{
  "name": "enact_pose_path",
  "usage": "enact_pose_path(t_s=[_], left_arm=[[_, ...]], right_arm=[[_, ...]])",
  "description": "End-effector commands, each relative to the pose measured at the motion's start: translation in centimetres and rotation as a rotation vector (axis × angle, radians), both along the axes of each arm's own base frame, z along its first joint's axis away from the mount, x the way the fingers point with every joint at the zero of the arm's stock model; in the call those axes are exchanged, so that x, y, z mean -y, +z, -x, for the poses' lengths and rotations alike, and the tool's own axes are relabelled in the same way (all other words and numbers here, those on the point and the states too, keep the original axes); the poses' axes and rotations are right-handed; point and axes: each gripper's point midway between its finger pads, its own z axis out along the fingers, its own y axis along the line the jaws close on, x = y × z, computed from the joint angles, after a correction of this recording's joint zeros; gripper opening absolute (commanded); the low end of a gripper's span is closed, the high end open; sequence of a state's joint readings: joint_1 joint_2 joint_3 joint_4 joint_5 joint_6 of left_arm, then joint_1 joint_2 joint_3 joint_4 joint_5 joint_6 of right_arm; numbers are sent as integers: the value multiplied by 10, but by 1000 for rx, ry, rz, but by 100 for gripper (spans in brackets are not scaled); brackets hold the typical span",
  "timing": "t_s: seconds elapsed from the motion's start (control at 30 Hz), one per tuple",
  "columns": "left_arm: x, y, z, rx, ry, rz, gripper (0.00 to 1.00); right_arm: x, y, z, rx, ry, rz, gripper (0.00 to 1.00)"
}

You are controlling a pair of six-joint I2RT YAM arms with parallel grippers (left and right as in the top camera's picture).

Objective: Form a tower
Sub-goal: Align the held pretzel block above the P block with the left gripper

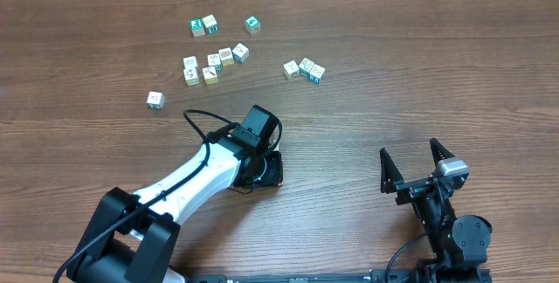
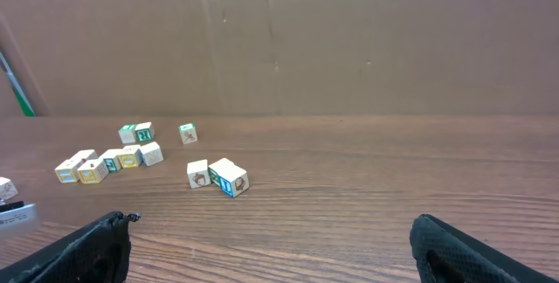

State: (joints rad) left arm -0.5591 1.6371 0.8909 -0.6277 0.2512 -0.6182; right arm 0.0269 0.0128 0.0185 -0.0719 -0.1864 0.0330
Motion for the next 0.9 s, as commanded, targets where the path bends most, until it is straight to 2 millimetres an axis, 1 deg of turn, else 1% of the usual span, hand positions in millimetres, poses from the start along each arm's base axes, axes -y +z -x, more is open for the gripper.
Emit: enact_pose_path(t_s=[0.0,0.43,0.57,0.67,0.77,0.87], left_arm=[[9,8,-8,24,-38,22,4],[8,8,-8,29,-43,18,5],[8,8,-8,32,-52,17,4],[7,8,-9,45,-75,11,9],[7,11,-15,70,-107,15,10],[4,20,-31,118,-100,-3,9]], right_arm=[[0,-2,0,4,-2,4,100],[0,-2,0,4,-2,4,100],[0,-2,0,4,-2,4,100],[0,-2,0,4,-2,4,100],[0,-2,0,4,-1,4,100],[0,-2,0,4,-2,4,100]])
